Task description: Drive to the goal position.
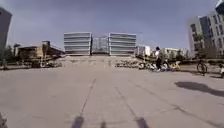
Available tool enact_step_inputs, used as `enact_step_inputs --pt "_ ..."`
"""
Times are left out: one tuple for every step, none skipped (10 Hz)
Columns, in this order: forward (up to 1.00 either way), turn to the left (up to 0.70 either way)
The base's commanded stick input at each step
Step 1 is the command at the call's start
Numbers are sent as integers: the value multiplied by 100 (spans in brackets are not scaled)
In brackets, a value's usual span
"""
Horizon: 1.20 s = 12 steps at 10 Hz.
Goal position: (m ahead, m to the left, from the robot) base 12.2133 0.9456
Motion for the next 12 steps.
enact_step_inputs --pt "100 0" --pt "100 0" --pt "100 0" --pt "100 0" --pt "100 0" --pt "100 0" --pt "100 0" --pt "100 0" --pt "100 0" --pt "100 0" --pt "100 0" --pt "100 0"
